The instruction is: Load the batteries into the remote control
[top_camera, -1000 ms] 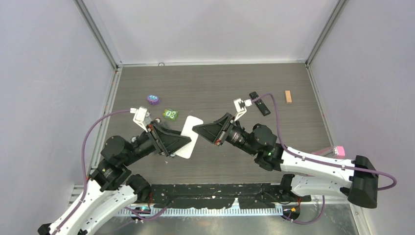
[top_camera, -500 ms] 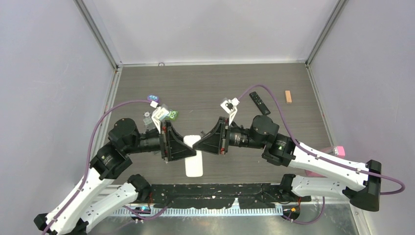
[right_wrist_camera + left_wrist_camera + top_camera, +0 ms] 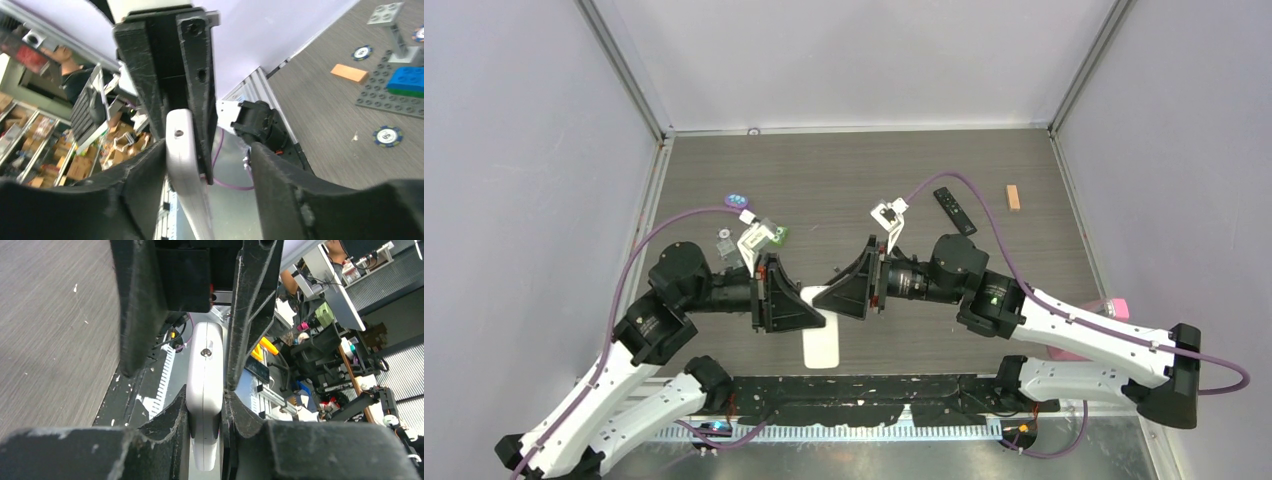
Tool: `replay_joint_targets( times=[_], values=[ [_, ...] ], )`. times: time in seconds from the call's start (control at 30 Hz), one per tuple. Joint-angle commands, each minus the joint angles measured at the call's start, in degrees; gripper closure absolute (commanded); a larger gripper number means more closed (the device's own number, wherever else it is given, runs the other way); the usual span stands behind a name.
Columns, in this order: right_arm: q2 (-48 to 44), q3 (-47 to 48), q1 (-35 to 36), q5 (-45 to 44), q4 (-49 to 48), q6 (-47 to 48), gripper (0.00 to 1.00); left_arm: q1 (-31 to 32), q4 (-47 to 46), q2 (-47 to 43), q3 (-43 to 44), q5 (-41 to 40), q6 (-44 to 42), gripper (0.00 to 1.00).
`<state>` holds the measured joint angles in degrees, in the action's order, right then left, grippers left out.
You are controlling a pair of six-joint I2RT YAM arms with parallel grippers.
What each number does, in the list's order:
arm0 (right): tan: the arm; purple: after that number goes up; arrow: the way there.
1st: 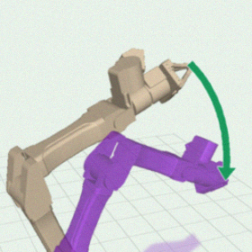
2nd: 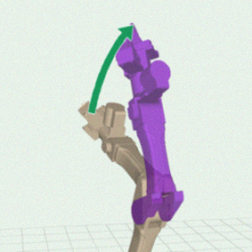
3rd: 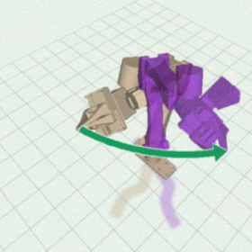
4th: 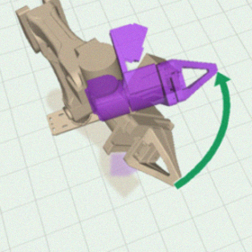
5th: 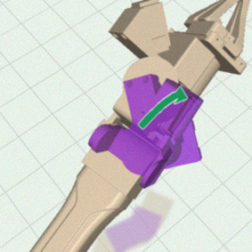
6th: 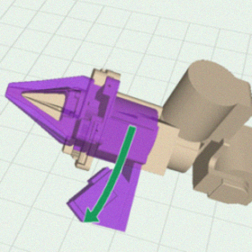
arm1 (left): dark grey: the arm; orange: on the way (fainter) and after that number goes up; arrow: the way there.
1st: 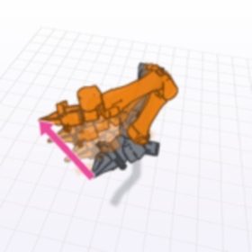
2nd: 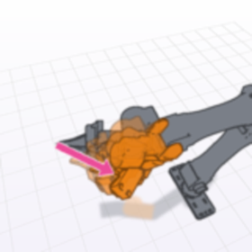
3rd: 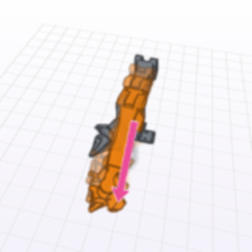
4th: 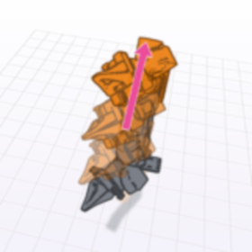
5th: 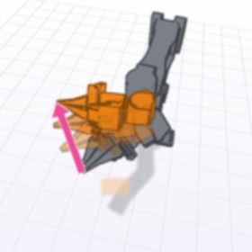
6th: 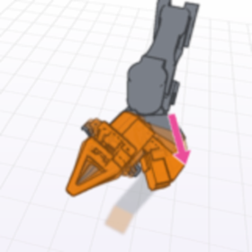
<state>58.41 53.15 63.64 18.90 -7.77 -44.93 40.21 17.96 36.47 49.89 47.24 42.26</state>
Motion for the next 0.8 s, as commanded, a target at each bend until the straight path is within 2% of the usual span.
replay_joint_targets(
  times=[0.0, 0.07, 0.17, 0.37, 0.6, 0.73, 0.77],
  values=[
    [-2.38, -1.28, -0.18, -8.3, -3.16, -2.32, 0.27, 0.32, -3.4, -0.95, 0.51, -3.82, 1.0, 1.0],
    [-4.33, -5.13, -0.14, -9.48, -5.11, -2.22, 0.2, 0.32, -3.78, -2.0, 1.02, -9.82, 5.93, 1.0],
    [-6.22, -8.8, -0.15, -9.88, -10.19, -3.6, 0.18, 0.31, -4.96, -3.19, 0.87, -17.69, 13.9, 1.0],
    [-7.97, -12.16, 1.7, -12.62, -17.05, -5.61, 0.19, 0.32, -7.03, -6.82, -0.05, -31.42, 17.57, 1.0],
    [-5.29, -15.36, 5.04, -20.58, -27.25, -10.96, 0.25, 0.31, -15.54, -10.95, -6.95, -39.13, 26.4, 1.0],
    [-1.82, -15.27, 5.79, -21.82, -34.11, -13.31, 0.32, 0.31, -16.6, -13.1, -9.68, -42.74, 29.53, 1.0],
    [-0.74, -14.43, 6.19, -22.2, -34.31, -13.46, 0.37, 0.31, -17.41, -13.54, -10.38, -43.14, 29.82, 1.0]
  ],
)
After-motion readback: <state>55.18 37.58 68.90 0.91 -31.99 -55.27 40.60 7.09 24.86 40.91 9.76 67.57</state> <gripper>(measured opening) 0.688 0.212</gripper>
